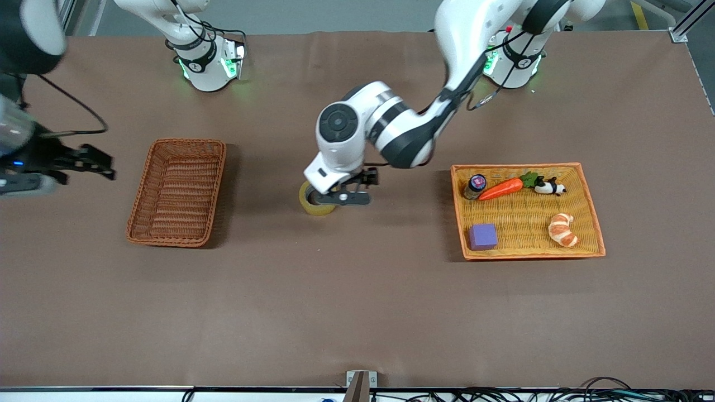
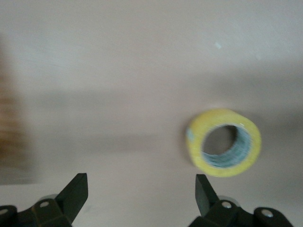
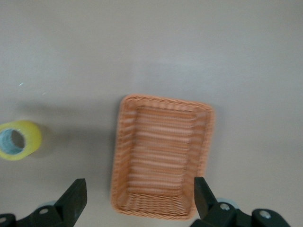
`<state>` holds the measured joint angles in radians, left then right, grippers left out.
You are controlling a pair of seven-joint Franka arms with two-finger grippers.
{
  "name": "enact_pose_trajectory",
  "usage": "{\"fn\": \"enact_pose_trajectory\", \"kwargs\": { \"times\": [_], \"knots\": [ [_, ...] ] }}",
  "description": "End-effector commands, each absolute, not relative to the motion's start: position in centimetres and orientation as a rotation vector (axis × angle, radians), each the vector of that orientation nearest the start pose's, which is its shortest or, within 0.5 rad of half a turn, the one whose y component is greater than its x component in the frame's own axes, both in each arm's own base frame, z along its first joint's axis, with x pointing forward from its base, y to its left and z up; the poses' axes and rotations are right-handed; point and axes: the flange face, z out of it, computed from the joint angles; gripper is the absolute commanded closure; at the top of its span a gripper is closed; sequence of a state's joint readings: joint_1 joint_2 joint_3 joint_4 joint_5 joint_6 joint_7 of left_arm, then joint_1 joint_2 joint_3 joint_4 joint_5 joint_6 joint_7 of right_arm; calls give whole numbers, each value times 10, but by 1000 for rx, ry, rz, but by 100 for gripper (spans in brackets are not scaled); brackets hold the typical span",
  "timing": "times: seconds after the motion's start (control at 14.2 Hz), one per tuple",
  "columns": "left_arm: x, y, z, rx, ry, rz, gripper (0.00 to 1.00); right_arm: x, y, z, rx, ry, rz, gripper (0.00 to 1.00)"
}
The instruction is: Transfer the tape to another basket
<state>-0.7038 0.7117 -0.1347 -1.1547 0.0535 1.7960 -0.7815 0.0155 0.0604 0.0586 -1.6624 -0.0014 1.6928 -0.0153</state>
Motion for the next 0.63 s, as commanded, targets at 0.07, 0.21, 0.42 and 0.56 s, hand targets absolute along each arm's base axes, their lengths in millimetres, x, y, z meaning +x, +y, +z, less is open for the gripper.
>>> {"fn": "enact_pose_trajectory", "kwargs": {
  "times": [0.07, 0.21, 0.42, 0.56],
  "knots": [
    [543, -414, 435, -3076, 41, 31, 0, 569, 161, 483, -3130, -124, 133, 0],
    [559, -355, 471, -3090, 46, -23, 0, 553, 219, 441, -3120, -116, 99, 0],
    [566, -269, 536, -3117, -63, -135, 0, 539, 274, 358, -3101, -169, 112, 0],
    [568, -229, 566, -3119, -140, -192, 0, 527, 309, 319, -3099, -125, 146, 0]
  ]
}}
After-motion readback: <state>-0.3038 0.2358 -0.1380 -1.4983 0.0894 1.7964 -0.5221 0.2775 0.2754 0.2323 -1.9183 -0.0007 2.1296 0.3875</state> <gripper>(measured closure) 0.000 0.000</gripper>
